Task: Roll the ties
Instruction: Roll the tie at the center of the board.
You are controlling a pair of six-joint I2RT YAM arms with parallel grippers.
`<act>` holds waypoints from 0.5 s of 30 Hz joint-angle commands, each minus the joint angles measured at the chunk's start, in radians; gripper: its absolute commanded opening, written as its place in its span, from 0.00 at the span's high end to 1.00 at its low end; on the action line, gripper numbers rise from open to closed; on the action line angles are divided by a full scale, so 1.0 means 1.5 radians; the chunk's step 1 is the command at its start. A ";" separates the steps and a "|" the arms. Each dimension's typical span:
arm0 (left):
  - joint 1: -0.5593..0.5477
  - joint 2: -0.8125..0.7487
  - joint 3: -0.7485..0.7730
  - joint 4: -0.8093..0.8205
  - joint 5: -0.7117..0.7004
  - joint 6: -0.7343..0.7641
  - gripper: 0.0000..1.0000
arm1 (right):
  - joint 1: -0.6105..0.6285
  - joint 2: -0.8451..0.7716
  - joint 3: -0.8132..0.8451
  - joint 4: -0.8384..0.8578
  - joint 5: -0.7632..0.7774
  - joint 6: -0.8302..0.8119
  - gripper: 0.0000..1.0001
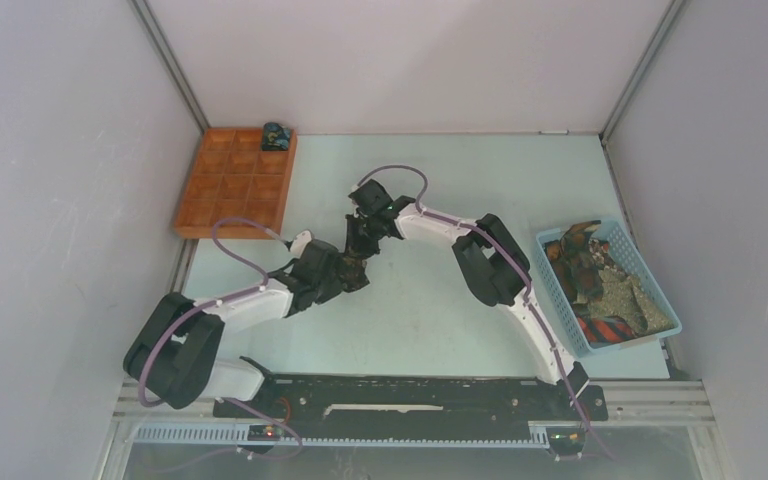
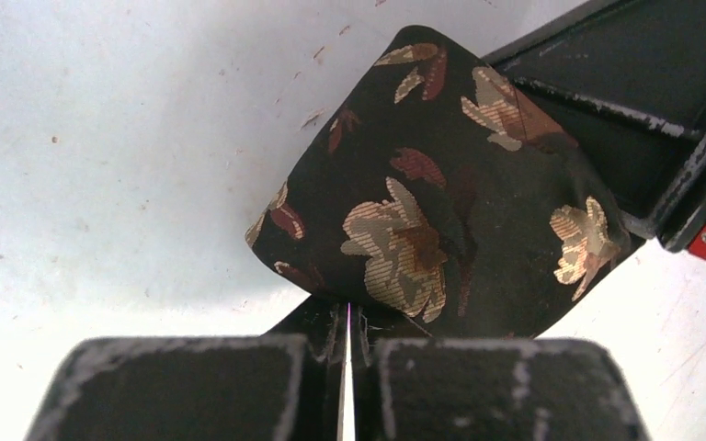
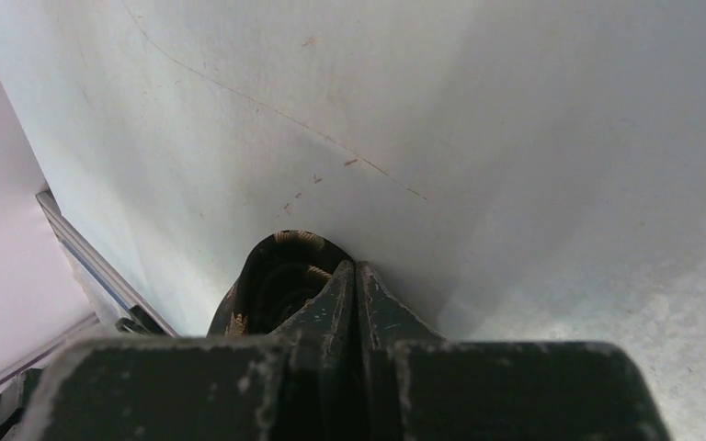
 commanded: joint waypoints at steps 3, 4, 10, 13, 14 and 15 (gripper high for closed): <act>0.015 0.026 0.025 0.053 -0.012 -0.044 1.00 | 0.014 -0.021 -0.047 -0.036 0.008 0.043 0.96; 0.015 0.027 0.028 0.054 -0.011 -0.045 1.00 | 0.015 -0.020 -0.048 -0.035 0.005 0.047 0.96; 0.016 0.038 0.033 0.053 -0.010 -0.051 1.00 | 0.018 -0.017 -0.064 -0.027 -0.011 0.056 0.96; 0.016 0.039 0.031 0.055 -0.015 -0.046 0.99 | 0.018 -0.021 -0.073 -0.021 -0.016 0.058 0.96; 0.016 0.039 0.033 0.055 -0.015 -0.042 0.98 | 0.018 -0.023 -0.074 -0.018 -0.015 0.058 0.96; 0.016 0.039 0.033 0.055 -0.014 -0.036 0.97 | 0.017 -0.025 -0.076 -0.018 -0.013 0.058 0.96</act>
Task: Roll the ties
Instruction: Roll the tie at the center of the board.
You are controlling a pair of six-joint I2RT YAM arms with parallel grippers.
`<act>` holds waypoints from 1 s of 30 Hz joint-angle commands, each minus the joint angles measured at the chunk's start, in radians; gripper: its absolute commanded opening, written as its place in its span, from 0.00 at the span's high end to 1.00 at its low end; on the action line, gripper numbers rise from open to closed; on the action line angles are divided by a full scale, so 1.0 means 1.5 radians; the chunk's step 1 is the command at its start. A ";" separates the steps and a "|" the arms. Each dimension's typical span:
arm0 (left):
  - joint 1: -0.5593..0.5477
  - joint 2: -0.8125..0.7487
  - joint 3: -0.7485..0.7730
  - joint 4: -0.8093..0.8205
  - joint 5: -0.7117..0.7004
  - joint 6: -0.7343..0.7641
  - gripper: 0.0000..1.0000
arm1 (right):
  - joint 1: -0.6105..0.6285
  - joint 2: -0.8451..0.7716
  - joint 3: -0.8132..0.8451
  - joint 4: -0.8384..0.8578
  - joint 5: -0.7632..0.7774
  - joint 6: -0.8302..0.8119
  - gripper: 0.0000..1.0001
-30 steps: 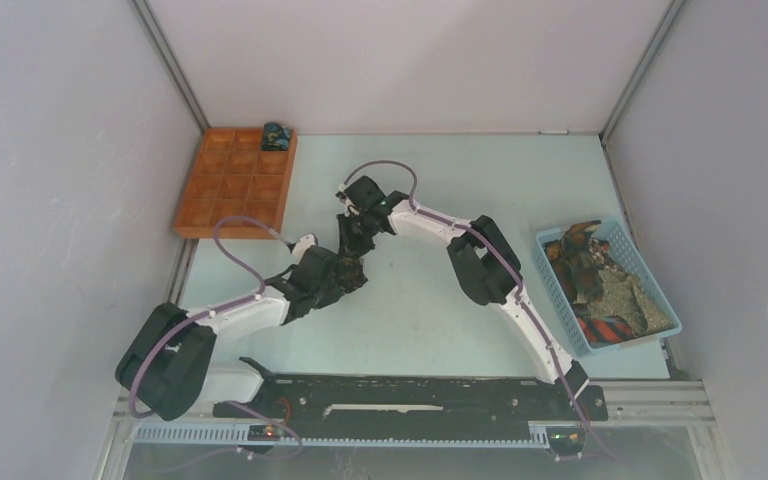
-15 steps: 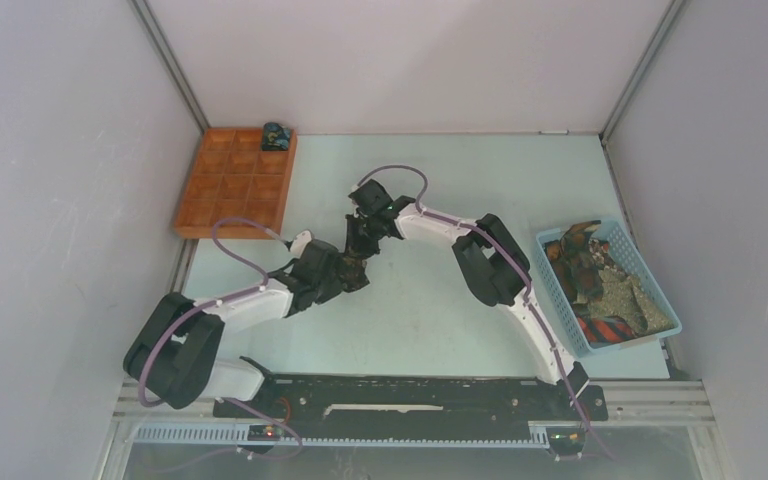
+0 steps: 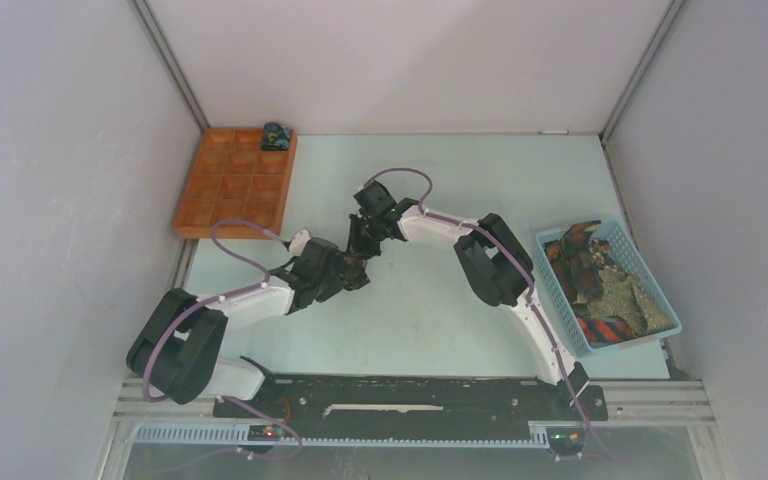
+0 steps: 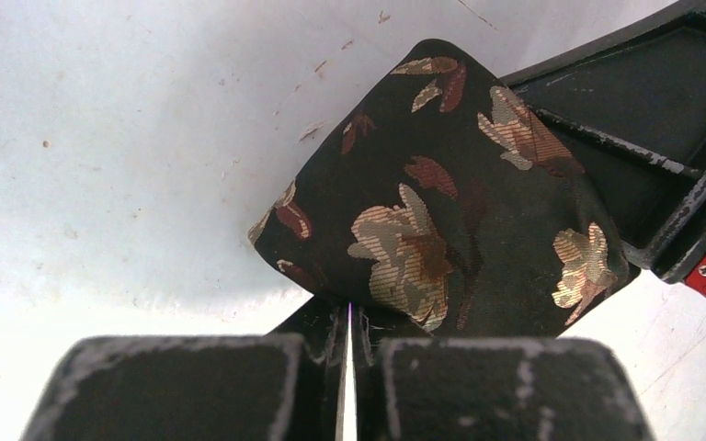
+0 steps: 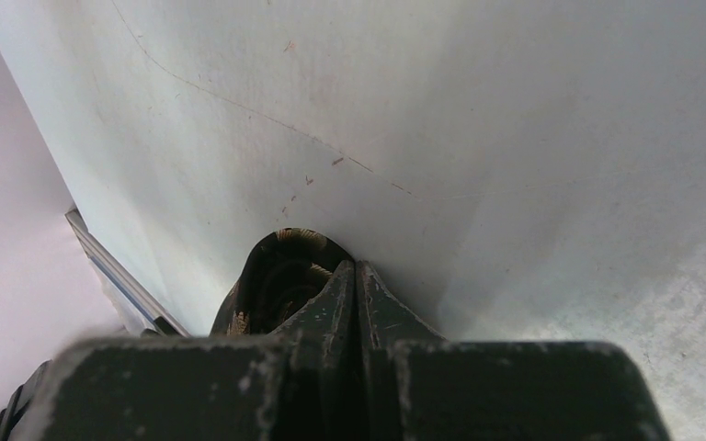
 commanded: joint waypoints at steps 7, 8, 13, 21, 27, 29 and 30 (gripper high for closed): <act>0.008 0.010 0.012 0.033 -0.005 0.018 0.81 | 0.004 -0.017 -0.050 -0.037 -0.005 -0.008 0.96; 0.008 0.006 0.010 0.023 -0.004 0.019 0.80 | 0.000 -0.015 -0.048 -0.036 -0.005 -0.013 0.96; 0.008 -0.028 -0.013 -0.011 0.007 0.020 0.74 | -0.019 -0.018 -0.046 -0.028 0.000 -0.033 0.96; 0.008 -0.123 -0.042 -0.075 0.022 0.031 0.66 | -0.040 -0.037 -0.042 -0.027 0.006 -0.046 0.97; 0.008 -0.234 -0.058 -0.154 0.016 0.044 0.60 | -0.045 -0.038 -0.022 -0.050 0.010 -0.055 0.95; 0.008 -0.273 -0.058 -0.180 0.010 0.056 0.55 | -0.048 -0.038 -0.013 -0.057 0.011 -0.061 0.94; 0.008 -0.291 -0.056 -0.190 0.005 0.065 0.51 | -0.051 -0.039 -0.007 -0.063 0.012 -0.065 0.93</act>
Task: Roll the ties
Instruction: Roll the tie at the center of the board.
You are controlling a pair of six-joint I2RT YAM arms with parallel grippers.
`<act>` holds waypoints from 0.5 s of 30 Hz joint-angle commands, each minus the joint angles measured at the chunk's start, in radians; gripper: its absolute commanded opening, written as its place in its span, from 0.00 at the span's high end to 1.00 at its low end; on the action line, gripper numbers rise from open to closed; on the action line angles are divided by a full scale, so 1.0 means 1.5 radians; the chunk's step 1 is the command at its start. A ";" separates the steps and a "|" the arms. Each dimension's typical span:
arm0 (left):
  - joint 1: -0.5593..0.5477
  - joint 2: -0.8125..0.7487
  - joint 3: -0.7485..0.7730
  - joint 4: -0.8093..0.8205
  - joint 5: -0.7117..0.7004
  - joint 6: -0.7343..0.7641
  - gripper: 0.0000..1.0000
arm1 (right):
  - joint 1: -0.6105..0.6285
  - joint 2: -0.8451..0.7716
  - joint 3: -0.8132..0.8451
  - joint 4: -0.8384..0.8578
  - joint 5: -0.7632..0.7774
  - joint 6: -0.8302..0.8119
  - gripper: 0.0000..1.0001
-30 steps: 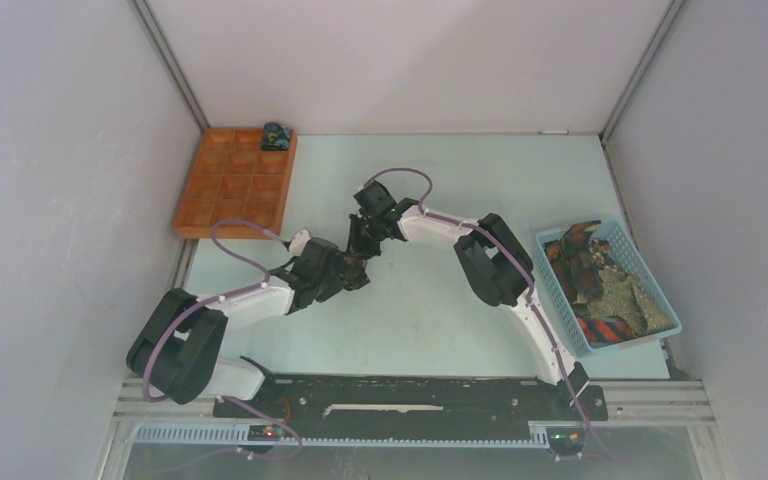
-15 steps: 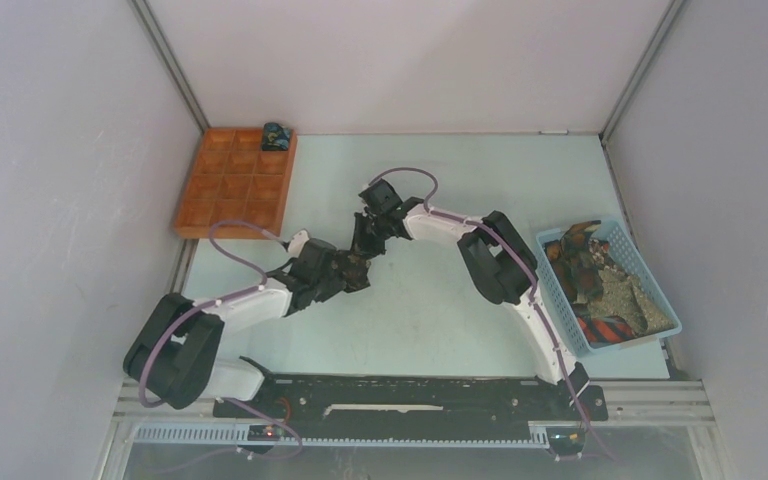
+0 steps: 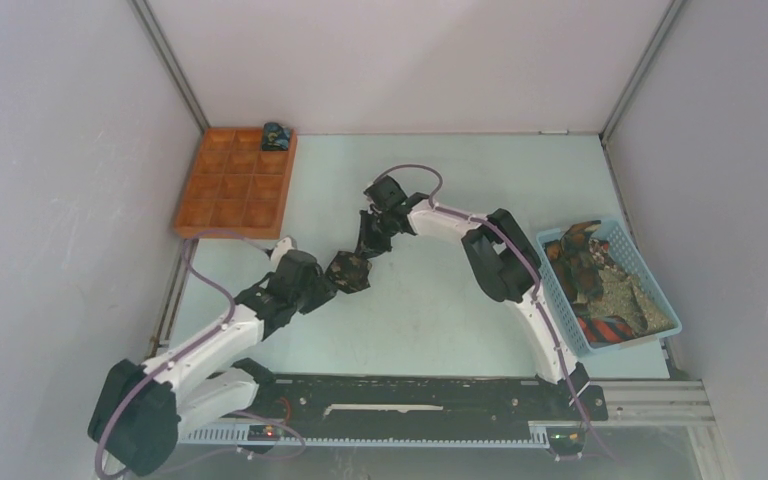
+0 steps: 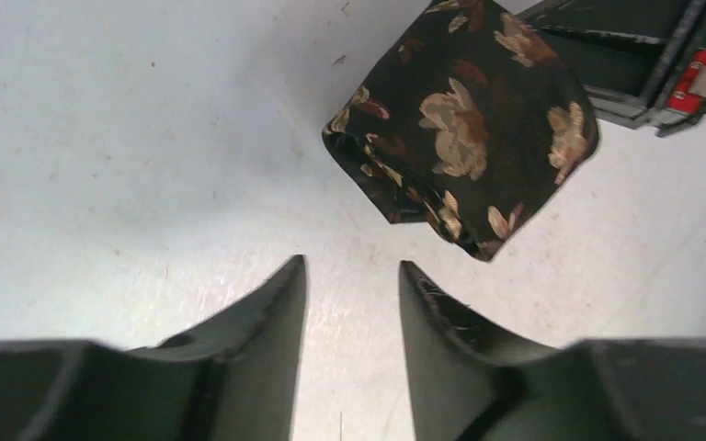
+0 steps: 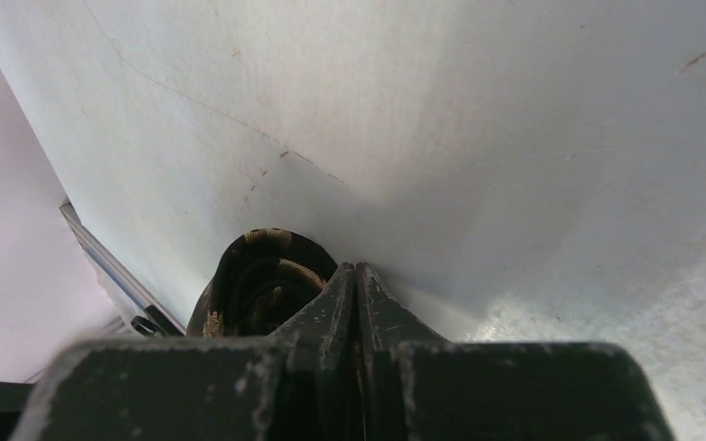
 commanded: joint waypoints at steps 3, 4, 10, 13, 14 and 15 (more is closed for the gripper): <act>0.007 -0.108 0.019 -0.101 -0.037 0.066 0.40 | -0.022 -0.027 0.034 -0.074 0.041 -0.049 0.91; 0.009 -0.118 0.029 -0.110 -0.042 0.078 0.36 | -0.027 -0.032 0.035 -0.081 0.047 -0.057 0.91; 0.064 -0.114 0.090 -0.128 0.011 0.173 0.22 | -0.072 -0.128 -0.049 -0.078 0.084 -0.088 0.85; 0.096 -0.088 0.116 -0.112 0.053 0.215 0.18 | -0.097 -0.213 -0.162 -0.020 0.064 -0.084 0.73; 0.107 -0.075 0.119 -0.092 0.084 0.231 0.16 | -0.103 -0.242 -0.208 0.007 0.052 -0.082 0.68; 0.122 -0.058 0.124 -0.075 0.116 0.243 0.15 | -0.107 -0.270 -0.249 0.033 0.038 -0.080 0.65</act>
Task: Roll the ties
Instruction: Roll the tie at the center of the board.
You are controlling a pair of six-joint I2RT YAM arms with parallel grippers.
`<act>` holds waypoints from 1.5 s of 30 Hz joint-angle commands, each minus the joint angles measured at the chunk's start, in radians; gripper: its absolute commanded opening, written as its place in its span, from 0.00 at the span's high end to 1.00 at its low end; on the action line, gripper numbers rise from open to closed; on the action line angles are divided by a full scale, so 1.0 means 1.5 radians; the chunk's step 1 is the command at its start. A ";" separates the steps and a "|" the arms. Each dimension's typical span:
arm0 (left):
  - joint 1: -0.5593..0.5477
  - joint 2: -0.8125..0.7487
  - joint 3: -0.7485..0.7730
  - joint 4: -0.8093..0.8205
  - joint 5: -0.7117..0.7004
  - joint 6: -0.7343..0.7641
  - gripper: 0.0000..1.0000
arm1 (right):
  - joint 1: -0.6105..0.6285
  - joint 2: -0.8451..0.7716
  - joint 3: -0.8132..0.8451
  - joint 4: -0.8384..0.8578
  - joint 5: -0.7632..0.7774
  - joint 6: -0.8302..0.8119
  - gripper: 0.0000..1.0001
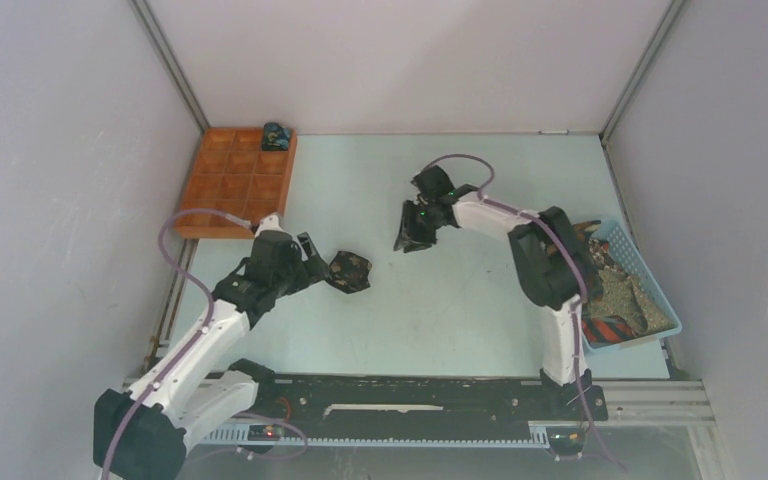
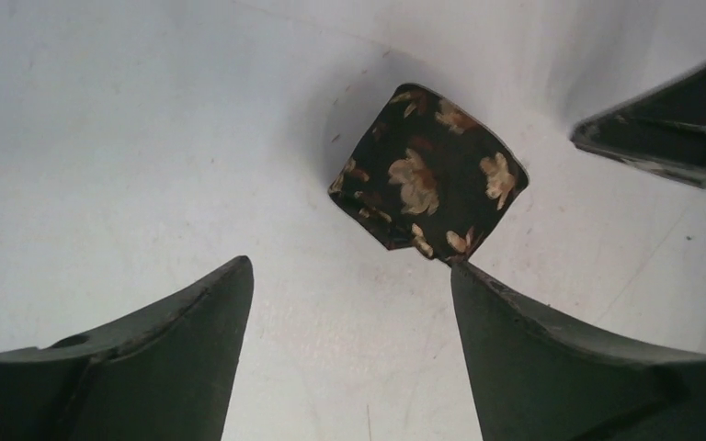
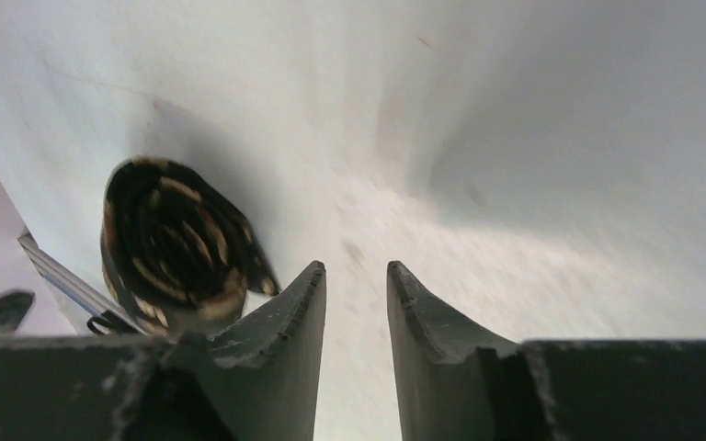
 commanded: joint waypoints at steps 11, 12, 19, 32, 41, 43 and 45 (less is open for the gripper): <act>0.101 0.202 0.041 0.233 0.250 0.110 0.11 | 0.038 -0.244 -0.350 0.370 -0.194 0.089 0.64; 0.103 0.212 0.039 0.241 0.247 0.112 0.11 | 0.045 -0.240 -0.354 0.393 -0.196 0.098 0.64; 0.115 0.257 0.028 0.283 0.245 0.129 0.10 | 0.066 -0.173 -0.353 0.521 -0.211 0.172 0.67; 0.117 0.311 -0.037 0.402 0.353 0.048 0.12 | 0.076 -0.082 -0.317 0.541 -0.195 0.190 0.74; 0.092 0.292 -0.192 0.634 0.333 -0.227 0.13 | 0.050 -0.060 -0.279 0.463 -0.216 0.124 0.75; 0.068 0.286 -0.206 0.653 0.305 -0.269 0.14 | 0.040 -0.058 -0.267 0.431 -0.224 0.100 0.75; 0.043 0.279 -0.208 0.660 0.284 -0.299 0.14 | 0.032 -0.055 -0.249 0.399 -0.234 0.077 0.75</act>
